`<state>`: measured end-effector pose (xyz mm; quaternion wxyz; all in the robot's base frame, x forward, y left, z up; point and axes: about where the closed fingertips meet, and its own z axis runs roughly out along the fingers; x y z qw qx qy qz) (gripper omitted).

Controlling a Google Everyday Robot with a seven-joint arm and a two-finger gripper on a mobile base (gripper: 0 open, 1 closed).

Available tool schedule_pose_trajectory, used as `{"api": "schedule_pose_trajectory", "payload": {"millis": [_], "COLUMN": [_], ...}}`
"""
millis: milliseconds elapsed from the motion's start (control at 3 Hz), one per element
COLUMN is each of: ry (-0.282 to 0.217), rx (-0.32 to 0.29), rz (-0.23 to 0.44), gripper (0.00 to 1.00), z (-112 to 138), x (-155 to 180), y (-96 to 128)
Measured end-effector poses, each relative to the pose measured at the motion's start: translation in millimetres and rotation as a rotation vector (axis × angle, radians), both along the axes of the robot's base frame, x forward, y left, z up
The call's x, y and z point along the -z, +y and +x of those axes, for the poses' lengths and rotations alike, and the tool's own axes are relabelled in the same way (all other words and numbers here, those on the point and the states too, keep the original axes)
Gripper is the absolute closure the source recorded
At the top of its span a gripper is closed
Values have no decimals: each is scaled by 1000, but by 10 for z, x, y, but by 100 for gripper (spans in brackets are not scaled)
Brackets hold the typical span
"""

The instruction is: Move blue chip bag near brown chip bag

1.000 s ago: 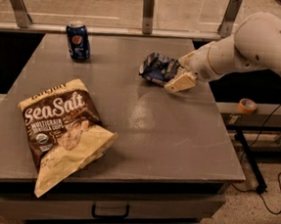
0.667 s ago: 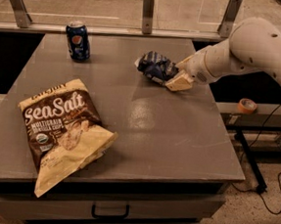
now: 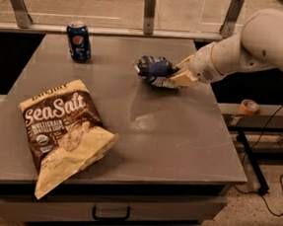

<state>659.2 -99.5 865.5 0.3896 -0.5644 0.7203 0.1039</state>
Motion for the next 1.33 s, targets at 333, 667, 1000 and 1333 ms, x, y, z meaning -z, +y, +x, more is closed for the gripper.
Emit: {"api": "schedule_pose_trajectory", "payload": {"millis": [333,667,1000,1333], "ry": [56,53,94,141], "rx": [-82,-81,-84,-106], "rz": [50,42,117,207], "gripper": [100,100,100,100], "z": [-239,-240,-424,-618], "x": [-76,-81,-102,-95], "y": [163,178,410,734]}}
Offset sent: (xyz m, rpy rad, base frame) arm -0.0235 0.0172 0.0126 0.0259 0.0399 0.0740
